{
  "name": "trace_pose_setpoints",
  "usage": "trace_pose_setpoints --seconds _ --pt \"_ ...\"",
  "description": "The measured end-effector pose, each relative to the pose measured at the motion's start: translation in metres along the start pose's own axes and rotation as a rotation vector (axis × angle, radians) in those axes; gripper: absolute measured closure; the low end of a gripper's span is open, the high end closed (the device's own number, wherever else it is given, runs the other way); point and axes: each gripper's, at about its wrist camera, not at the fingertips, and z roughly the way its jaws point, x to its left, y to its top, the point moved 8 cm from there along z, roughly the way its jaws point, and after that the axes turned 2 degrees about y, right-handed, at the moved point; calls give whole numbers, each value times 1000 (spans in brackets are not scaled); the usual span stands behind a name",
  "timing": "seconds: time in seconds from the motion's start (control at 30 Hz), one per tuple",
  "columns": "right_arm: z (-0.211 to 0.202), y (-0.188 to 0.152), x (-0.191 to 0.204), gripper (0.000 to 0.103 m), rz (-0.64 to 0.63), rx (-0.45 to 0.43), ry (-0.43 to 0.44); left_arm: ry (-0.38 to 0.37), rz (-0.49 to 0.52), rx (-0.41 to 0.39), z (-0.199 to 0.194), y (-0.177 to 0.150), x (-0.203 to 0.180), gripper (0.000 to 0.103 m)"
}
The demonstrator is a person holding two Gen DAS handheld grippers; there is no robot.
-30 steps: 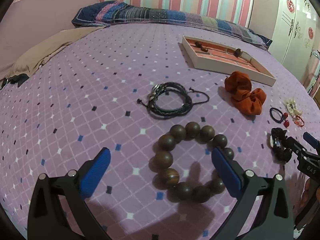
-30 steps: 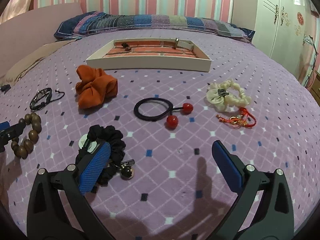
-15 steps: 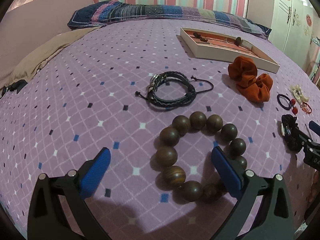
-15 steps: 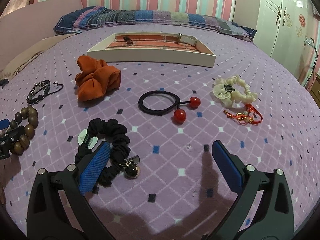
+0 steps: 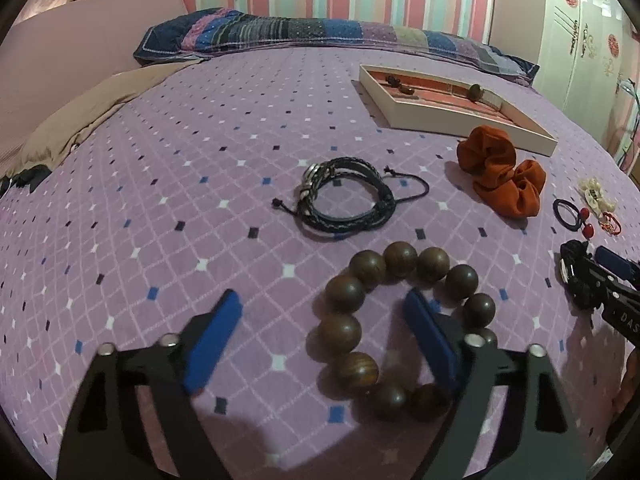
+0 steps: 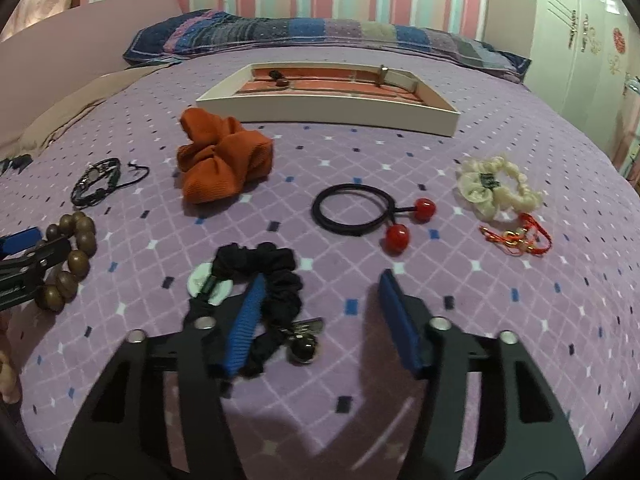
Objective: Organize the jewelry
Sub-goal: 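Grasp the black scrunchie with the right tool while the left tool grasps the wooden bead bracelet, then carry the scrunchie with the right tool while the left tool carries the bracelet to the tray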
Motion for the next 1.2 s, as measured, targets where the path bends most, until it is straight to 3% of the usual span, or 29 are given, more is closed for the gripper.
trace_pose_setpoints --seconds 0.1,0.3,0.4,0.53,0.8,0.9,1.2 --pt "1 1 4 62 -10 2 17 -4 12 -2 1 2 -1 36" --pt "1 2 9 73 -22 0 40 -14 31 -7 6 5 -6 45" --pt "1 1 13 79 -32 -1 53 -29 39 -6 5 5 -8 58" --pt "0 2 13 80 -28 1 66 -45 32 -1 3 5 -12 72" --pt "-4 5 11 88 -25 -16 86 -43 11 -6 -1 5 -14 74" --pt "-5 7 8 89 -20 -22 93 -56 7 -11 -5 4 -14 83" --pt "-11 10 0 90 -1 -33 124 -77 14 -46 -22 8 -22 83"
